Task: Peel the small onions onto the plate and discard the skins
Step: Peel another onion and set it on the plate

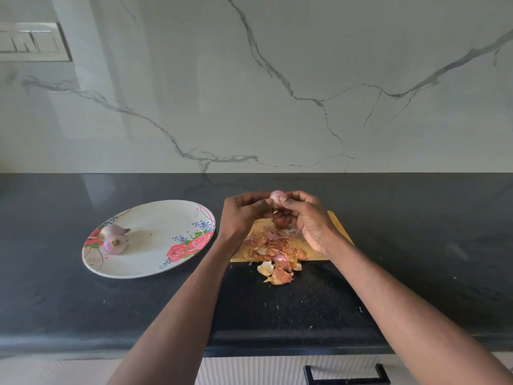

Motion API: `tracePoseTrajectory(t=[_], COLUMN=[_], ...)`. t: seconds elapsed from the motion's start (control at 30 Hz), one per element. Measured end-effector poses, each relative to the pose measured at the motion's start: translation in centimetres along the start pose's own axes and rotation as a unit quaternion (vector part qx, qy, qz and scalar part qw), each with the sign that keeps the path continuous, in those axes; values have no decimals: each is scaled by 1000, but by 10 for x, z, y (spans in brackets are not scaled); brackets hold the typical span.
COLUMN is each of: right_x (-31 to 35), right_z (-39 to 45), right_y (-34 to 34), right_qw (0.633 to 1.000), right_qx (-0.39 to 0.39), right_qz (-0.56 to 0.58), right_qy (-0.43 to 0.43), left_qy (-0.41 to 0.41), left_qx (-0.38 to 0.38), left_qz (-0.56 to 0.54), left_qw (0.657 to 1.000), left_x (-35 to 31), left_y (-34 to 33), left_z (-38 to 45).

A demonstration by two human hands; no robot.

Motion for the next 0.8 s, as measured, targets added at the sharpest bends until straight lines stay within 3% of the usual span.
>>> tracePoseTrajectory(t=[0.3,0.47,0.57,0.8], right_x=[3,0,2,6], right_z=[-3,-1,-1,-1], right_y=[2,-1,-4,-2], right_qw=[998,1000,1000,998], right_qx=[-3,9,21,40], right_qz=[-53,-15,8,1], right_qy=[34,17,13,42], left_qy=[-2,-45,-44,-39], left_qx=[5,-36,-46,15], left_qz=[6,61,37,-11], left_qw=[1000,996,997,999], left_x=[-2,-4,-4,-6], left_y=[0,5,7,0], left_z=[-1,-2,-2,-2])
Point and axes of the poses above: each hand's wrist, its own z-axis towards the middle knuckle, its own y-axis out of the back of the hand, x = y × z, the point moved 7 cm from there along z, towards the middle knuckle, and after that the axes turned 2 degrees about y, right-handed, at the moved point
